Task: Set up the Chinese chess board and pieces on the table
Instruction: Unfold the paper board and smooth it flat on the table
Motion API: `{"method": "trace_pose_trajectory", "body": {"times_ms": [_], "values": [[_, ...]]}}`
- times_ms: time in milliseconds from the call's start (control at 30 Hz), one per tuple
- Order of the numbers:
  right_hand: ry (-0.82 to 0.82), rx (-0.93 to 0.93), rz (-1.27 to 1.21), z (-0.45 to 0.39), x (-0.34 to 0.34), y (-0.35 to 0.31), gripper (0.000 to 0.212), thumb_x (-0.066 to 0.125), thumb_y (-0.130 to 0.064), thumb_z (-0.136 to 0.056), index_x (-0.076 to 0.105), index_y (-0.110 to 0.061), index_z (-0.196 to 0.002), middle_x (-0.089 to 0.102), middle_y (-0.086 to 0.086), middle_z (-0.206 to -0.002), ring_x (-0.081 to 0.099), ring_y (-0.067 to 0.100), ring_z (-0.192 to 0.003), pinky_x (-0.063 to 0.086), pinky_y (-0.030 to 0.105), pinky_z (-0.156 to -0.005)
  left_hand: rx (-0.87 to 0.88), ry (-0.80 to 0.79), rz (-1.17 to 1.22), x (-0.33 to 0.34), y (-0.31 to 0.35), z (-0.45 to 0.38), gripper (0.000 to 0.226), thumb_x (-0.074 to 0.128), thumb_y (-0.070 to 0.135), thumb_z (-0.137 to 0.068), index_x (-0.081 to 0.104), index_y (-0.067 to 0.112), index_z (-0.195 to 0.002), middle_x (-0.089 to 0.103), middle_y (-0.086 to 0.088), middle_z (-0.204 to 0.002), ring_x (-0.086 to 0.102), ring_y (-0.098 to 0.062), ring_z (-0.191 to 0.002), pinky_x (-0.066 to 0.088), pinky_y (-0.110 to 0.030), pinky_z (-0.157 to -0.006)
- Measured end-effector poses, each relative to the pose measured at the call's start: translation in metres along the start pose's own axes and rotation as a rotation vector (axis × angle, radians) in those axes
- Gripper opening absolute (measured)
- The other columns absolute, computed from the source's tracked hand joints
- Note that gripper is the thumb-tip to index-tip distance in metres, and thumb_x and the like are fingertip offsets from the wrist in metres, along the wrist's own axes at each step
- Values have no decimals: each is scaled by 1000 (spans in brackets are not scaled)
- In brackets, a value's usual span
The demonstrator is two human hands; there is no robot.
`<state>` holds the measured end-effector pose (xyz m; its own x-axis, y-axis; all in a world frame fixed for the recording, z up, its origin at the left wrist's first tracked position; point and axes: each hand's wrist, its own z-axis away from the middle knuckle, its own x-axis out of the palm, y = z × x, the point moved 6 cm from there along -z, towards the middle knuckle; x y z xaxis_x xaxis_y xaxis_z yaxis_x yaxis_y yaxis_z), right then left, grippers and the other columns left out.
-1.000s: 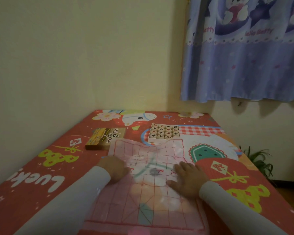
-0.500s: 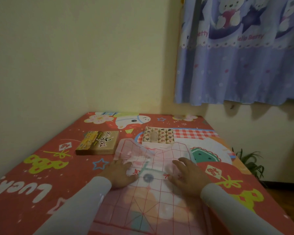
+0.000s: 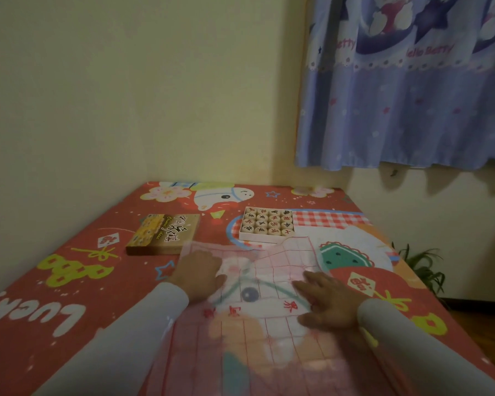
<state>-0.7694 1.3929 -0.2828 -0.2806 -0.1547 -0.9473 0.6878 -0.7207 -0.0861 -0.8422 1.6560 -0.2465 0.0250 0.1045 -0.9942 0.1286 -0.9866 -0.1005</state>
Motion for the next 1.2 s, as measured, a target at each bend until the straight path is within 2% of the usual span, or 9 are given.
{"method": "trace_pose_trajectory", "body": {"times_ms": [133, 333, 533, 633, 767, 867, 1000, 1100, 1200], "values": [[-18, -27, -9, -2, 2, 2, 91, 46, -77, -75, 4, -46, -148, -6, -8, -161, -5, 23, -148, 7, 48, -117, 133, -57, 127, 17, 19, -3, 49, 42, 49, -93, 47, 25, -135, 49, -3, -132, 41, -24, -125, 39, -39, -101], [20, 47, 29, 1, -2, 13, 96, 43, -82, -73, 3, -41, -150, -7, -1, -162, -5, 27, -148, 5, 49, -118, 37, -230, 76, 33, 11, -1, 58, 24, 58, -96, 25, 33, -149, 29, -6, -154, 28, -31, -139, 31, -46, -110], [418, 228, -7, -6, -27, 27, 64, 26, -67, -86, 27, -39, -144, 29, -1, -155, 28, 26, -140, 27, 45, -115, -22, -322, -183, -1, 13, 3, 52, 35, 48, -97, 57, 11, -126, 56, -13, -131, 54, -30, -119, 45, -37, -96], [456, 189, -118, -4, -29, 10, 54, 40, -55, -91, 36, -34, -141, 38, -5, -148, 41, 21, -131, 38, 38, -109, -10, -272, -229, -16, 22, 0, 44, 39, 43, -98, 61, 10, -118, 60, -11, -125, 57, -27, -114, 47, -35, -89], [391, 142, -98, 5, -21, -14, 65, 39, -74, -83, 50, -32, -131, 51, -3, -126, 50, 18, -111, 45, 33, -94, 75, -110, -77, -9, 31, -4, 45, 37, 49, -95, 57, 17, -120, 58, -6, -118, 55, -24, -112, 45, -36, -86], [314, 76, -43, 2, -8, -17, 72, 32, -80, -79, 49, -32, -131, 51, -3, -121, 48, 17, -108, 44, 35, -94, 185, -149, 65, 16, 38, 1, 71, 19, 69, -87, 35, 29, -143, 39, -5, -147, 33, -27, -137, 32, -43, -109], [321, 107, 36, -13, -3, -4, 64, 24, -65, -91, 29, -29, -144, 35, 1, -150, 32, 24, -137, 28, 44, -113, 119, -243, 16, 37, 25, 5, 66, 13, 63, -95, 6, 33, -153, 4, -4, -163, 6, -27, -148, 9, -43, -119], [359, 141, 29, -24, -7, 0, 79, -5, -73, -82, 17, -34, -148, 23, 0, -157, 19, 26, -145, 22, 46, -117, 37, -217, -87, 42, 4, 8, 64, 11, 60, -96, 6, 31, -153, 8, -8, -162, 16, -33, -145, 17, -45, -116], [325, 150, -56, -21, -9, -7, 73, 19, -71, -89, 13, -32, -151, 10, 0, -161, 7, 25, -148, 10, 45, -119, -22, -167, -164, 41, -8, 10, 66, 12, 62, -94, 19, 27, -150, 28, -11, -154, 33, -34, -134, 31, -46, -107]]}}
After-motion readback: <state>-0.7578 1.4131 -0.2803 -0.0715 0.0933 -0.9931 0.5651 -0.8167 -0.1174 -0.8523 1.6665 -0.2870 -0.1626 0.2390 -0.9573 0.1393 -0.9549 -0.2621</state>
